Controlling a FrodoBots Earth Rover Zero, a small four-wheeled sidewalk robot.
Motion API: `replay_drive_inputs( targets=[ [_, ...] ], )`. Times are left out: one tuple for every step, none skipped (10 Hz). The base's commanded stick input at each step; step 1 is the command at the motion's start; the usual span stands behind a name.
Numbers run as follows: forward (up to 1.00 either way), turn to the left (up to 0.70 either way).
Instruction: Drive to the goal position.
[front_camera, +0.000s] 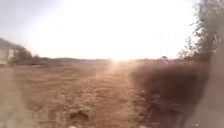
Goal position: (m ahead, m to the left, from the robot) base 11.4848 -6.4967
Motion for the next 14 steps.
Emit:
replay_drive_inputs(
  targets=[
    [0.7, 0.12],
    [0.7, 0.08],
    [0.7, 0.04],
    [0.7, 0.0],
    [0.7, 0.0],
    [0.7, 0.0],
    [0.7, 0.0],
    [0.7, 0.0],
    [0.7, 0.0],
    [0.7, 0.0],
    [0.7, 0.0],
    [0.7, 0.0],
    [0.7, 0.0],
    [0.7, 0.0]
  ],
)
